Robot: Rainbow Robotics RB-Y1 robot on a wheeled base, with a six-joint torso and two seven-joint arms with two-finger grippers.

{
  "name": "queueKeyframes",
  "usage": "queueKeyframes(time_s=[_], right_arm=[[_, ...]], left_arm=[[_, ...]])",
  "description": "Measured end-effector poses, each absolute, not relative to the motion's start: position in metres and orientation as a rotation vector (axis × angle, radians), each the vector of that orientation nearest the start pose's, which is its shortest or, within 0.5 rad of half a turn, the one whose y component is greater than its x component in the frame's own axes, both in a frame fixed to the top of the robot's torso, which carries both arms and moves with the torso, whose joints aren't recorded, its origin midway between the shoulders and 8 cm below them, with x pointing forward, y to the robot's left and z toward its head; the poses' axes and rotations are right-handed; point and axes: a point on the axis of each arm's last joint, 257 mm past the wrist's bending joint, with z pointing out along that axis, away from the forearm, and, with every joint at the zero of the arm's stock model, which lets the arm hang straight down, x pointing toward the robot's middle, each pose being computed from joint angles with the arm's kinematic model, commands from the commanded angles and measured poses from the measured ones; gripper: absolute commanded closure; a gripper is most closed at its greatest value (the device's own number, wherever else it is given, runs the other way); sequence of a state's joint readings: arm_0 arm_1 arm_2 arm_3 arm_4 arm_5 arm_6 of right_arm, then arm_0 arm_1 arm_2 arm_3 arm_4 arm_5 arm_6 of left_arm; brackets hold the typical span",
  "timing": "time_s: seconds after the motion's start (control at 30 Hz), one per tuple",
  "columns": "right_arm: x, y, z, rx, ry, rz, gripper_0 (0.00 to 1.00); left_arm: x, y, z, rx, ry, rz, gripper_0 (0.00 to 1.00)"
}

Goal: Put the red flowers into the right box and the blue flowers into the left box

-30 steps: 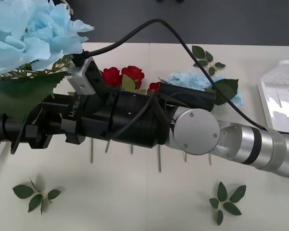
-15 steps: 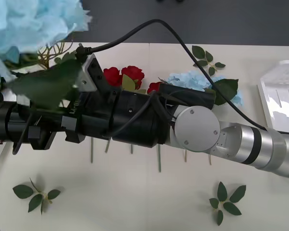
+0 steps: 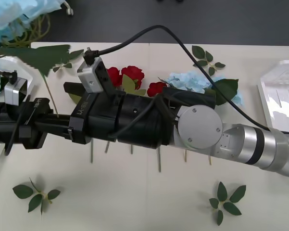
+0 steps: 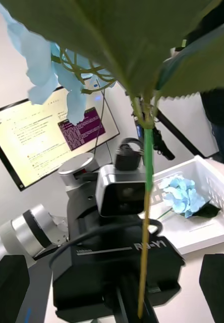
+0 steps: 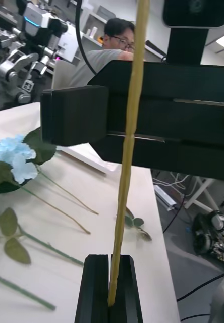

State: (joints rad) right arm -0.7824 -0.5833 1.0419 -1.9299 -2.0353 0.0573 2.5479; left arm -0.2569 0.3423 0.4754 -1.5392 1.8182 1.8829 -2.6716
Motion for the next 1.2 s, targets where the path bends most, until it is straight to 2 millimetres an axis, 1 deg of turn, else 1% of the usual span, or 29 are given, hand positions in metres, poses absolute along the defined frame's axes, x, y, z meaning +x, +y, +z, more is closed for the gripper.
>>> queueKeyframes(time_s=[0.1,0.23,0.33,0.43,0.53,0.6,0.67,0.77,0.9,0.97,1.07,1.13,1.2], right_arm=[[0.338,0.175,-0.043,-0.951,1.28,1.18,0.0],[0.351,0.166,-0.042,-0.886,1.323,1.19,0.0],[0.366,0.149,-0.038,-0.828,1.342,1.159,0.0],[0.377,0.127,-0.032,-0.787,1.344,1.119,0.0],[0.387,0.101,-0.023,-0.736,1.341,1.096,0.0],[0.388,0.08,-0.018,-0.705,1.34,1.086,0.0],[0.386,0.06,-0.013,-0.677,1.34,1.075,0.0],[0.376,0.029,-0.012,-0.645,1.357,1.055,0.0],[0.355,-0.009,-0.02,-0.665,1.406,1.035,0.0],[0.35,-0.031,-0.024,-0.672,1.437,1.028,0.0],[0.348,-0.065,-0.026,-0.682,1.47,0.998,0.0],[0.349,-0.088,-0.028,-0.692,1.487,0.958,0.0],[0.349,-0.107,-0.04,-0.73,1.533,0.942,0.0]], left_arm=[[0.343,0.18,-0.122,1.091,1.409,-1.167,1.0],[0.338,0.198,-0.127,1.035,1.442,-1.121,1.0],[0.334,0.215,-0.132,1.002,1.485,-1.079,1.0],[0.332,0.239,-0.135,0.961,1.532,-1.018,1.0],[0.331,0.268,-0.137,0.901,1.579,-0.949,1.0],[0.331,0.288,-0.138,0.856,1.614,-0.898,1.0],[0.329,0.308,-0.14,0.816,1.651,-0.848,1.0],[0.326,0.338,-0.146,0.762,1.721,-0.766,1.0],[0.321,0.383,-0.155,0.672,1.815,-0.633,1.0],[0.32,0.406,-0.161,0.617,1.862,-0.558,1.0],[0.321,0.437,-0.173,0.538,1.926,-0.448,1.0],[0.321,0.453,-0.18,0.496,1.957,-0.388,1.0],[0.323,0.471,-0.188,0.453,1.99,-0.313,1.0]])
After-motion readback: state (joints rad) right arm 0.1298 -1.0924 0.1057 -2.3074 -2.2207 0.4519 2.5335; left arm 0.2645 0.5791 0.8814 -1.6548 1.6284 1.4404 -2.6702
